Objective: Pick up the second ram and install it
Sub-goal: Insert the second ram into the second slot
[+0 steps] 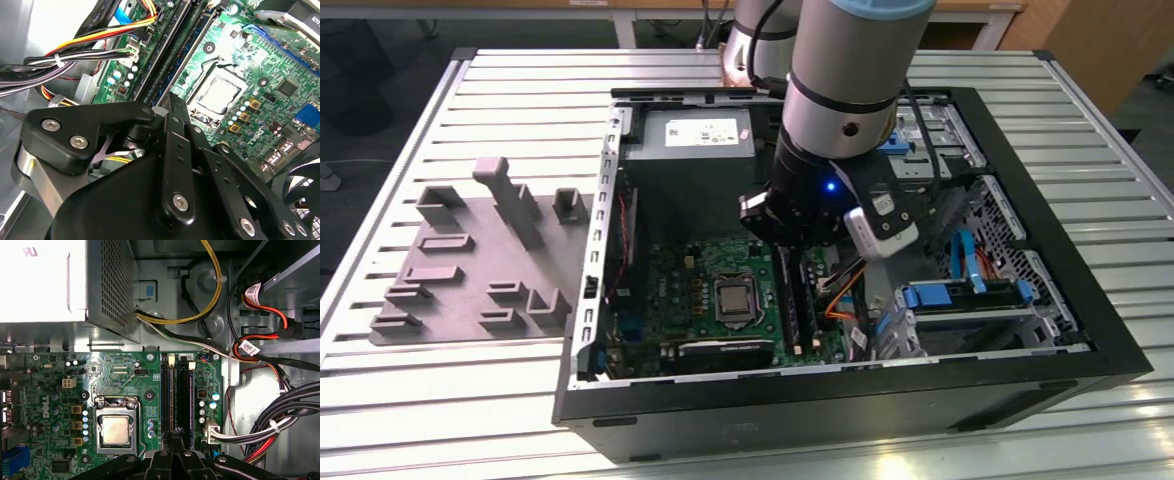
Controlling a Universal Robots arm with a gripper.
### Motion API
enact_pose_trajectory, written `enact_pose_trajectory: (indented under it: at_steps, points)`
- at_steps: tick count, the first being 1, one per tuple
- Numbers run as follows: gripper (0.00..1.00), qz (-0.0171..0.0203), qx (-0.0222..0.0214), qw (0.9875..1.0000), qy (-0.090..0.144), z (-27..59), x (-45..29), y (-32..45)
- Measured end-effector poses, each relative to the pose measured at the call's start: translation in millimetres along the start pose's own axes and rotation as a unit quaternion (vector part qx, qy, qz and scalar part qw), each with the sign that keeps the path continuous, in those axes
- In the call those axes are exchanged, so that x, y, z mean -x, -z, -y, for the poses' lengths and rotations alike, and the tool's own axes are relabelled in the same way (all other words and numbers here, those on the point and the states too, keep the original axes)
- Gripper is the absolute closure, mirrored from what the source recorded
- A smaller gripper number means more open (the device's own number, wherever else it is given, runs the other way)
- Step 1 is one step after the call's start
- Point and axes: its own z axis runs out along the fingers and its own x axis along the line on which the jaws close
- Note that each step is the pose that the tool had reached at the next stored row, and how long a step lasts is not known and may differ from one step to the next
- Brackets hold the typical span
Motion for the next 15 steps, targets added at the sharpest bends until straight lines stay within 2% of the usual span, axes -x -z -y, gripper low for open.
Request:
enact_pose_trajectory:
  at_steps: [13, 14, 15]
  points:
    - [0.89, 0.0000, 0.0000, 1.0000, 0.000, 0.0, 0.1, -1.6]
    - [0.89, 0.0000, 0.0000, 1.0000, 0.000, 0.0, 0.1, -1.7]
    - [0.83, 0.0000, 0.0000, 1.0000, 0.000, 0.0, 0.1, -1.7]
